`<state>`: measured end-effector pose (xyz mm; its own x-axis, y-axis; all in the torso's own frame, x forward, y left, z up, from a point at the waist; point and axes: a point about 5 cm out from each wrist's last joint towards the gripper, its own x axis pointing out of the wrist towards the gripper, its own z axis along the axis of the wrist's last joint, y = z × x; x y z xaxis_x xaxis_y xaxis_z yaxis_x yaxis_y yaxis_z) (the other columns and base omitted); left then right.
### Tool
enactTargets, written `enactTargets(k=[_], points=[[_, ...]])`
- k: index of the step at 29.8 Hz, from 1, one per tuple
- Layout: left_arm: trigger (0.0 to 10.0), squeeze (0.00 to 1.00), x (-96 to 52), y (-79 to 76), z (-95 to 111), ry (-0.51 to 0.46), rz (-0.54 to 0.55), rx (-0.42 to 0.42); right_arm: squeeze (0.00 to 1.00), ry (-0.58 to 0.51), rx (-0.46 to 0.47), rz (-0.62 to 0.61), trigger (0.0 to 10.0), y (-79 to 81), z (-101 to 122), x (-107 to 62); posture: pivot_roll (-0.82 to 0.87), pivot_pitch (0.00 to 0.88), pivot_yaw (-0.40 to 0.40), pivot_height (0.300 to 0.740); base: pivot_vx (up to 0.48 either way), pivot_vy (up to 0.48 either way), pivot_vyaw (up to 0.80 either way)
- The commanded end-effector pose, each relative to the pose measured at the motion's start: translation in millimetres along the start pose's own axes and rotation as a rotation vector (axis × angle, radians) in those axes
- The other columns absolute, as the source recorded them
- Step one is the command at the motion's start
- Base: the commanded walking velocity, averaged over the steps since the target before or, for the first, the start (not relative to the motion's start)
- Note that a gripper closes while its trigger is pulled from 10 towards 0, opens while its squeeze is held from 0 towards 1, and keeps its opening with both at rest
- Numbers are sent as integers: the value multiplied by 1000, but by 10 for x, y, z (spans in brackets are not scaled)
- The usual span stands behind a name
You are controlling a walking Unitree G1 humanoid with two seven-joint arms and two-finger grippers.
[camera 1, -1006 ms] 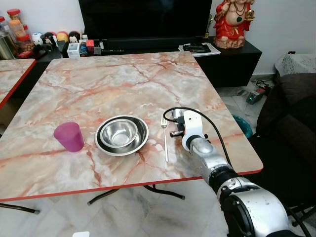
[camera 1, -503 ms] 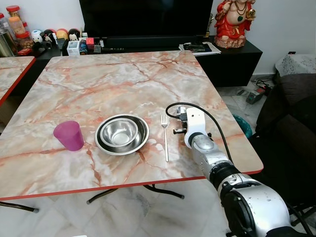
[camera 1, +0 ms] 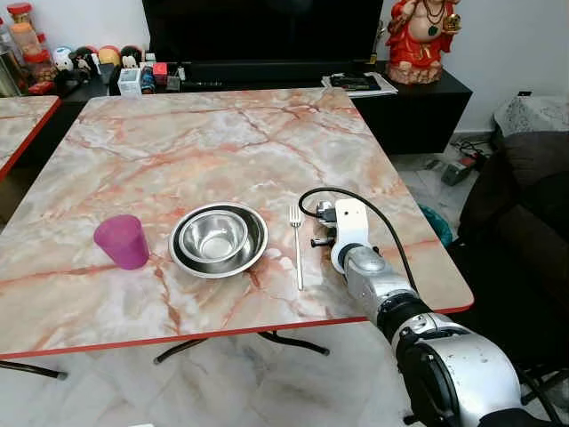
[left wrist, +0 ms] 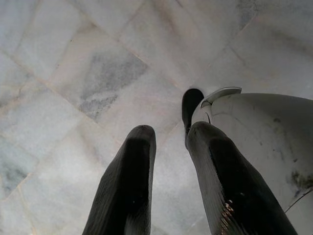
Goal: Setting the table
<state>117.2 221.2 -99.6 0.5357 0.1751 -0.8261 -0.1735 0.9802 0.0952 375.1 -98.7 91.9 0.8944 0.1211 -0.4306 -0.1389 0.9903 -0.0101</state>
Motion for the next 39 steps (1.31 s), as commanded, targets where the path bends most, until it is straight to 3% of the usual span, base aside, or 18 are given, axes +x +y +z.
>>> enactTargets(k=[1, 23, 32, 33, 34, 35, 36, 39], points=[[10000, 0, -30, -75, -130, 44, -20, -20, 0, 5, 0, 3, 10000, 13, 42, 5, 81, 62, -66, 740, 0, 0, 0], [10000, 0, -102, -10, -308, 72, 4, -40, 0, -18, 2, 20, 10000, 75, 163, 11, 106, 87, -86, 740, 0, 0, 0], [10000, 0, -113, -9, -332, 75, 10, -44, 0, -5, -4, 18, 10000, 64, 111, 9, 120, 94, -89, 740, 0, 0, 0], [10000, 0, -114, -8, -336, 76, 11, -44, 102, -3, -3, 18, 10000, 62, 102, 9, 120, 94, -89, 740, 0, 0, 0], [10000, 0, -114, -8, -336, 76, 11, -44, 102, -3, -3, 18, 10000, 62, 102, 9, 120, 94, -89, 740, 0, 0, 0], [10000, 0, -117, -5, -341, 77, 12, -43, 490, 0, -6, 16, 10000, 61, 95, 9, 122, 93, -88, 740, 0, 0, 0], [10000, 0, -119, -1, -346, 79, 13, -43, 1000, 2, -7, 16, 10000, 61, 90, 8, 124, 90, -86, 740, 0, 0, 0], [10000, 0, -121, 12, -351, 81, 16, -41, 1000, -1, -3, 12, 10000, 64, 94, 9, 125, 88, -86, 740, 0, 0, 0]])
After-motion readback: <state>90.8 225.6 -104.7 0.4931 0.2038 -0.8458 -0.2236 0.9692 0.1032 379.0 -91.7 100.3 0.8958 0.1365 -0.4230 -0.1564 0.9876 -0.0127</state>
